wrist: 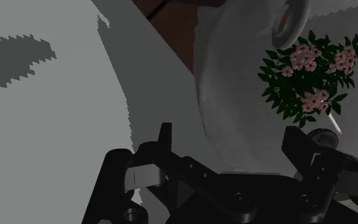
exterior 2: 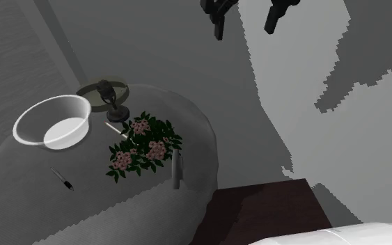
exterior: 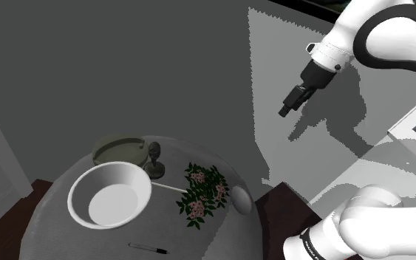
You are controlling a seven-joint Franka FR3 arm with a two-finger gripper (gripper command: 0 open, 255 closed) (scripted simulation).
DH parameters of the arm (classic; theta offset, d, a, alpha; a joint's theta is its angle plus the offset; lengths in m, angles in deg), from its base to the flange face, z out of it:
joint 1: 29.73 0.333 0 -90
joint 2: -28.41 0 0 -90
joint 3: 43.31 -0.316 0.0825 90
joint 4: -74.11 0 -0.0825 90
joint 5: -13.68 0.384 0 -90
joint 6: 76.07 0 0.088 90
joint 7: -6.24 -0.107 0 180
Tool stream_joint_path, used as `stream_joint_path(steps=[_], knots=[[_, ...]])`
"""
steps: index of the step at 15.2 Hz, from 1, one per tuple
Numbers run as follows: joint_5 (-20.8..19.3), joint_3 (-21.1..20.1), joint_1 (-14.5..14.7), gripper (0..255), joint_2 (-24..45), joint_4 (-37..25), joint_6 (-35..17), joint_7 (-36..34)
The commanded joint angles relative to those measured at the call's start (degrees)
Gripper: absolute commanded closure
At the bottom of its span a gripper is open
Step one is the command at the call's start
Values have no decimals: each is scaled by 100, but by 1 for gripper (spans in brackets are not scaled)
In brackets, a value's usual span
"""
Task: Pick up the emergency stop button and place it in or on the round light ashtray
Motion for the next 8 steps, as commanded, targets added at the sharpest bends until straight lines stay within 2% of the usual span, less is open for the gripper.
stream_joint_path(steps=[1,8], knots=[[0,0,0,0,0,0,0,0],[389,-585,152,0,-691,1455,-763,-809]])
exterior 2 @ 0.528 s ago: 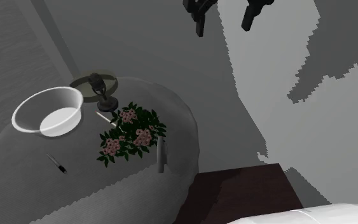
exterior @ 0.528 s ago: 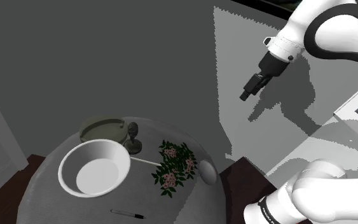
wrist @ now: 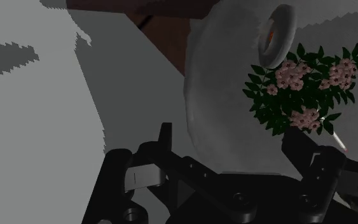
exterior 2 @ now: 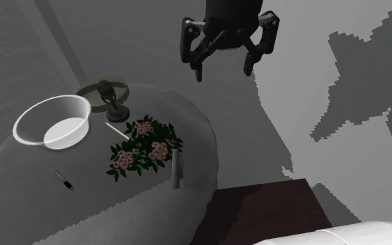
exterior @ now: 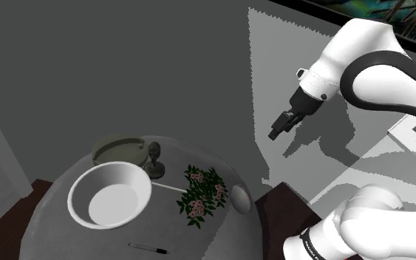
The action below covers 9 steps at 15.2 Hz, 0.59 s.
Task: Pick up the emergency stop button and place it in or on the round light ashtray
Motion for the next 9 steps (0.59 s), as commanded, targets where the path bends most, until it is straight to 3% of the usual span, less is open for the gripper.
stream_joint_path(steps=[1,9], knots=[[144,-200,66,0,-153,404,-259,-255],[887,-1134,516,0,-412,1669,-1262,-1309]])
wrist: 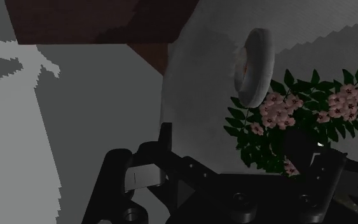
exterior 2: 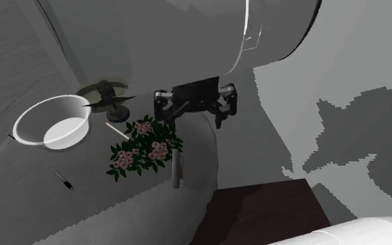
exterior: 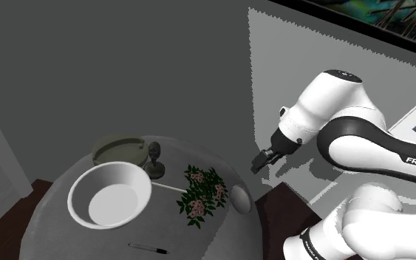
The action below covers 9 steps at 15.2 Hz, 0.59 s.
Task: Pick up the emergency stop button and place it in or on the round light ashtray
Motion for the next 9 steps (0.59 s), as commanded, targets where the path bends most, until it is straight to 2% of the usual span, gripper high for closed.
stream_joint_path(steps=[1,6,9], knots=[[238,-288,157,0,14,260,-277,-315],[843,-1051,537,0,418,753,-1155,-1064],[933,-1165,558,0,610,862,-1451,-1107]])
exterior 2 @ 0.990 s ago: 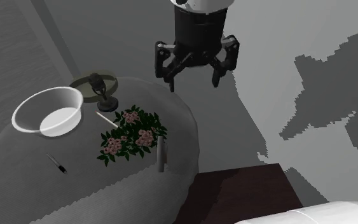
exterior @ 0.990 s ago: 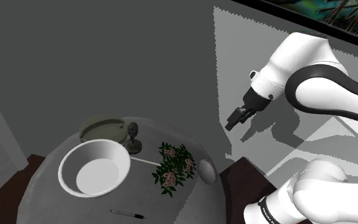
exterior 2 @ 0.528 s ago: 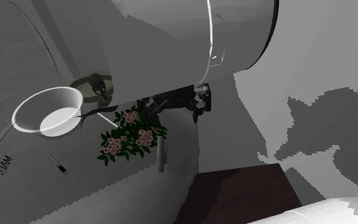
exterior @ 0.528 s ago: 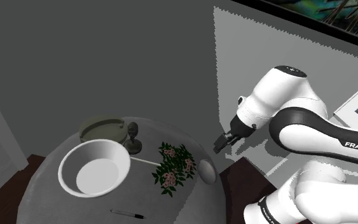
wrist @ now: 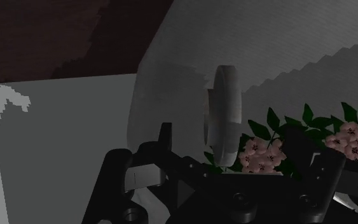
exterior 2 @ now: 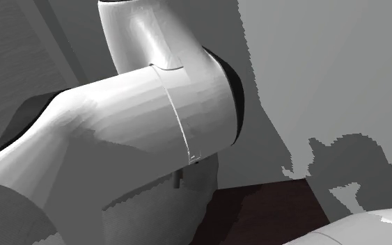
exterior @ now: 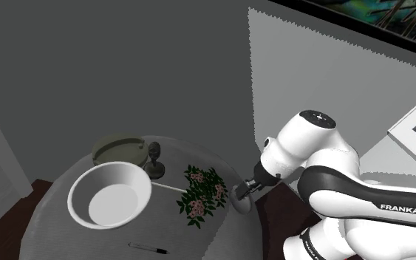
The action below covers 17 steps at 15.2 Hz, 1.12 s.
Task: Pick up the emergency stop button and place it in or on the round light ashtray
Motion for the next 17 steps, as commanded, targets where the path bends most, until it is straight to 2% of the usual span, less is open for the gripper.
stream_joint_path(steps=[1,5,13,14,17], knots=[[69,-82,11,0,151,96,-248,-20],[183,-237,-16,0,573,261,-828,-9],[182,-236,-15,0,571,261,-826,-9],[182,-236,-15,255,571,261,-826,-9],[182,-236,-15,255,571,261,-826,-9]])
